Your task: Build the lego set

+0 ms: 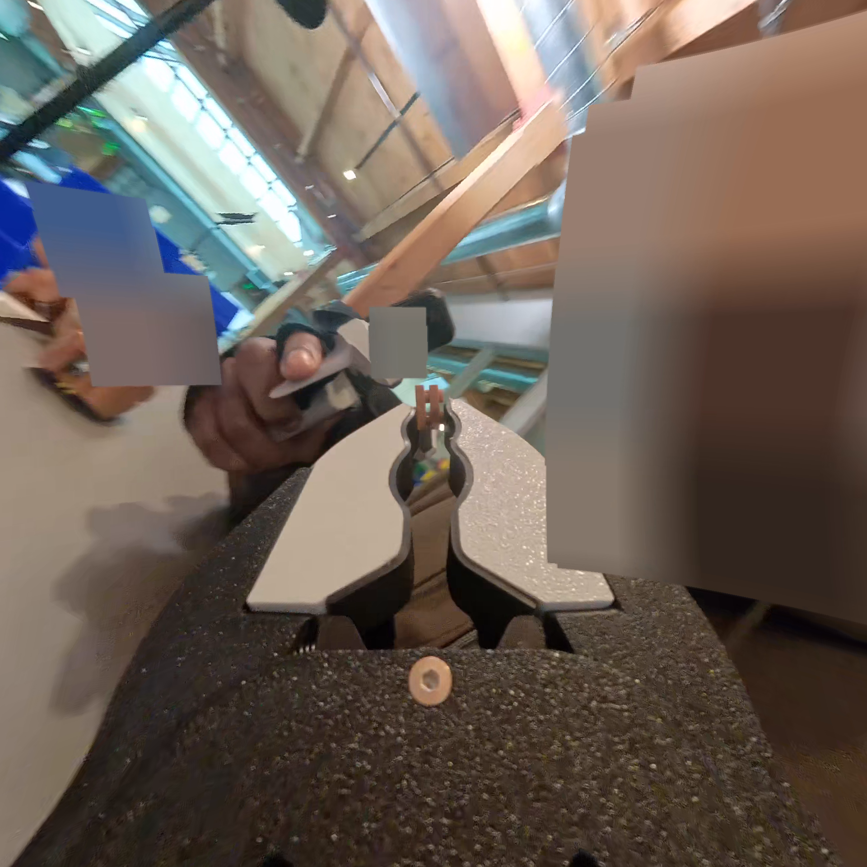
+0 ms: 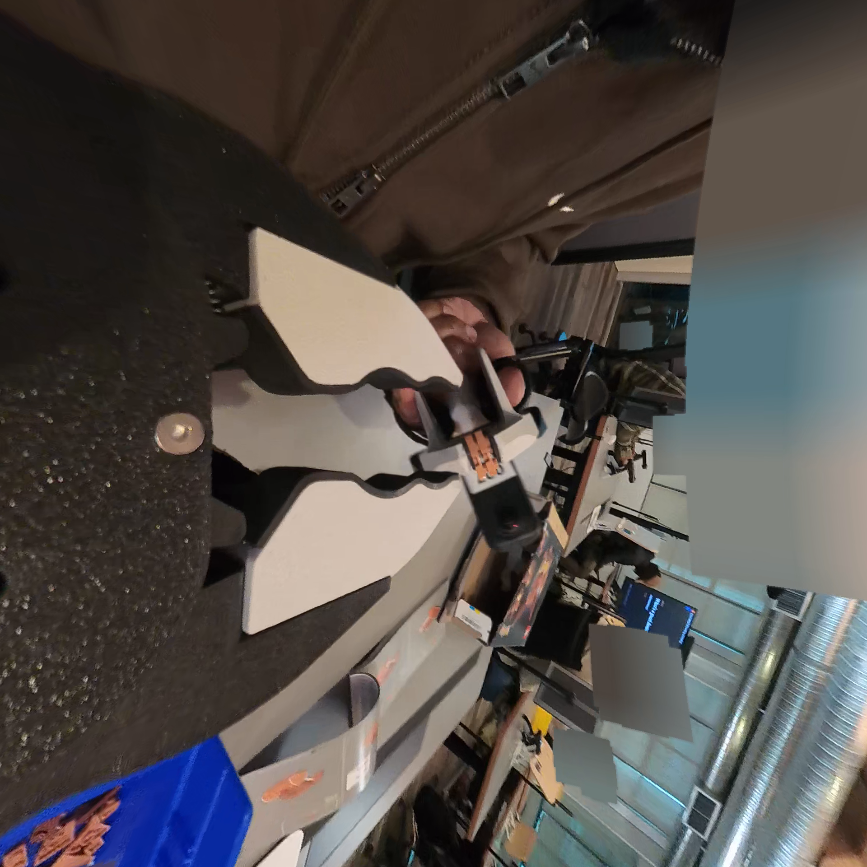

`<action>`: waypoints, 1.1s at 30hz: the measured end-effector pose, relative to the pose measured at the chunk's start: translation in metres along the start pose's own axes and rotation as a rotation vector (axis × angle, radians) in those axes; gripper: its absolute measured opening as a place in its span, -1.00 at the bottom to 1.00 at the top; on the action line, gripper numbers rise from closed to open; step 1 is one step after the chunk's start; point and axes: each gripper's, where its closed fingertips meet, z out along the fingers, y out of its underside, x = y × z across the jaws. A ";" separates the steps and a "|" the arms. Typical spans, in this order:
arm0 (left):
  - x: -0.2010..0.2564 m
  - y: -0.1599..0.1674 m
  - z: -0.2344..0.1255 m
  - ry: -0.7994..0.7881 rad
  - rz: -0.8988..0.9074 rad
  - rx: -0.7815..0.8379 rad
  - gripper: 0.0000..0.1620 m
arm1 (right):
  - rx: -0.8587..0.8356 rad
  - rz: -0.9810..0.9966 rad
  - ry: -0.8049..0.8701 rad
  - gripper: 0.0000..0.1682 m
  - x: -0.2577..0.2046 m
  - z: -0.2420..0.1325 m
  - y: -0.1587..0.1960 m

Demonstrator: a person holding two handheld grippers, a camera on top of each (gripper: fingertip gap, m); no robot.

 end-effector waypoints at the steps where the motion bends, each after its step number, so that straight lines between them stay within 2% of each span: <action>1: 0.004 0.001 0.001 0.057 -0.041 0.015 -0.88 | 0.004 -0.006 0.008 -0.61 0.001 0.004 -0.001; 7: 0.012 0.006 0.010 0.192 -0.157 0.053 -0.88 | 0.068 0.010 0.005 -0.59 -0.004 0.018 -0.009; 11: 0.019 0.010 0.015 0.252 -0.182 0.047 -0.88 | 0.149 0.085 -0.021 -0.64 -0.005 0.015 -0.016; 18: 0.020 0.015 0.019 0.288 -0.216 0.036 -0.88 | 0.200 0.168 -0.089 -0.69 -0.011 0.012 -0.018; 33: 0.023 0.019 0.018 0.297 -0.193 0.018 -0.88 | 0.197 0.157 -0.099 -0.73 -0.016 0.015 -0.017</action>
